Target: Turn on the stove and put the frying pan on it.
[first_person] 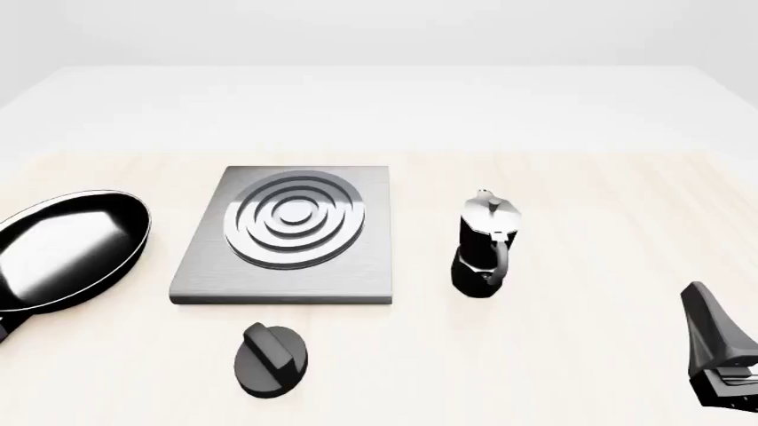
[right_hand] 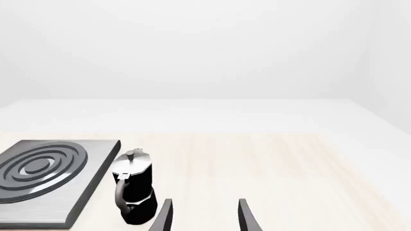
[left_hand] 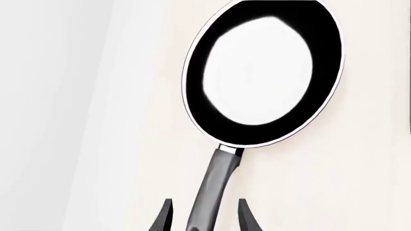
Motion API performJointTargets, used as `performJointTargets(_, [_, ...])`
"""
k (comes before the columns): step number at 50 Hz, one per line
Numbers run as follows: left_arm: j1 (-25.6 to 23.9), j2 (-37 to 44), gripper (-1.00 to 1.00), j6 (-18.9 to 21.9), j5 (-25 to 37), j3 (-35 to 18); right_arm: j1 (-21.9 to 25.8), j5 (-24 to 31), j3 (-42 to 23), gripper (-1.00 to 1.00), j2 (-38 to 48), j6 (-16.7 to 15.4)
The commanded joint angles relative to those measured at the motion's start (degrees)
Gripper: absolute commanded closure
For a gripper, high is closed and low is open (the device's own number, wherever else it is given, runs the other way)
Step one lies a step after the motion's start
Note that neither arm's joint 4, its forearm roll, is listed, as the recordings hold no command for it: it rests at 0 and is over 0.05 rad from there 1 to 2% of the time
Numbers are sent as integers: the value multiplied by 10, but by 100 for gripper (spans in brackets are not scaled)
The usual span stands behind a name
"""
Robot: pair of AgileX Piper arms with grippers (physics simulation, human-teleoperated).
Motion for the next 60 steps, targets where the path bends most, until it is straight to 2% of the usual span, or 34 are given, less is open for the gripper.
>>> performJointTargets(1, [4, 26, -100, 6, -25, 7, 0, 0, 0, -100, 0, 0])
performJointTargets(47, [38, 149, -100, 32, -127, 17, 0, 0, 0, -100, 0, 0])
performJointTargets(49, [37, 149, -100, 22, -121, 11, 0, 0, 0, -100, 0, 0])
performJointTargets(50, [30, 142, -100, -1, -102, 0, 0, 0, 0, -100, 0, 0])
performJointTargets(53, [44, 152, -100, 22, -116, 0, 0, 0, 0, -100, 0, 0])
performJointTargets(60, [53, 168, -100, 27, -129, 1, 0, 0, 0, -100, 0, 0])
